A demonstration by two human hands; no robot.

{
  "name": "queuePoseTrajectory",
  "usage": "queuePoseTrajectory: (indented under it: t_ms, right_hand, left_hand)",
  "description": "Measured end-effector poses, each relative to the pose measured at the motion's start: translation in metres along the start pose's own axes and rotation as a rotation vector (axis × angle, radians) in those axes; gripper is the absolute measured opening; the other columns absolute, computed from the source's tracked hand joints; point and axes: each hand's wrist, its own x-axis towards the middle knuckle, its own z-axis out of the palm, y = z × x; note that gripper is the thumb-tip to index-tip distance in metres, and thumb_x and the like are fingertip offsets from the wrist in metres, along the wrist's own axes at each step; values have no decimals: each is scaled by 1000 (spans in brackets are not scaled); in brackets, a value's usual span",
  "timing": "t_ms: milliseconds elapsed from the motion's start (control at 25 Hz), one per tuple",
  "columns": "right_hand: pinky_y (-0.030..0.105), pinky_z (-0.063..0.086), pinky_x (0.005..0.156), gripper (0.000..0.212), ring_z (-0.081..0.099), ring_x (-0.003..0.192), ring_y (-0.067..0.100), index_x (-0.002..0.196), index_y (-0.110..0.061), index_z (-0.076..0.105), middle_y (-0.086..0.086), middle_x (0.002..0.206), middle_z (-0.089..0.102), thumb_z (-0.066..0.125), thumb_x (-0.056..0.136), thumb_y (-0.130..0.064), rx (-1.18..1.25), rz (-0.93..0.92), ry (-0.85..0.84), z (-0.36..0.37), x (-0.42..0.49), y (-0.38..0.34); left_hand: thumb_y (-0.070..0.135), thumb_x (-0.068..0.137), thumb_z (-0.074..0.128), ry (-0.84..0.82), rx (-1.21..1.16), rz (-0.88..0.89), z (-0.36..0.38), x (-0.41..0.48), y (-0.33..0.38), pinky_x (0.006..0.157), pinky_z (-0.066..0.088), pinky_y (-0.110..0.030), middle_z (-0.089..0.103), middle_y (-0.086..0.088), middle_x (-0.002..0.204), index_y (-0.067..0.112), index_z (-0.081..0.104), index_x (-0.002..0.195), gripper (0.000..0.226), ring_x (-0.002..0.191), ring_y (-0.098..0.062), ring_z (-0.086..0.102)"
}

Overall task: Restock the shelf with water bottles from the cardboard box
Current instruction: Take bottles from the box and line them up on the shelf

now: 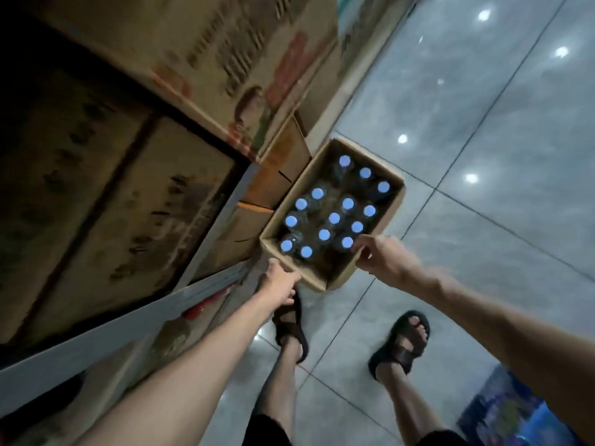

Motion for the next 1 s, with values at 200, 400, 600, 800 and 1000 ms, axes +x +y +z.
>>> queuePoseTrajectory:
  t_ms: [200,400,600,800,1000]
  right_hand:
    - [38,52,80,42,63,104,31,131,-23,48,6,123,55,56,90,-24,-279,-146,-31,137,113,44]
    - [40,53,76,41,60,105,27,137,-30,42,8,136,37,47,97,-22,-324,-303,69,222,185,40]
    - [39,49,71,33,65,91,30,128,-14,47,12,135,35,43,96,-11,-408,-292,121,235,200,39]
    - [41,49,59,13,58,64,29,105,-16,55,3,105,43,55,92,-16,-48,-349,238,192,140,40]
    - [13,38,65,21,49,69,6,102,-23,63,-7,90,55,72,84,-18,549,-120,513,66,11,5]
  left_hand:
    - [21,77,69,81,-175,-44,46,154,-47,90,53,-52,52,-9,126,20,16,147,88,112,-37,59]
    - [13,66,66,104,-343,65,54,229,-75,78,59,-38,64,-10,119,26,45,126,65,96,-23,64]
    - [8,84,63,-31,-325,45,43,238,-86,91,53,-37,58,-8,130,22,29,145,71,109,-25,61]
    - [25,68,80,30,296,272,24,190,-80,109,36,-34,44,-5,147,22,20,152,103,133,-24,44]
    - [41,59,85,-305,582,638,-1,61,-21,109,27,-14,39,3,148,22,25,150,111,138,-10,34]
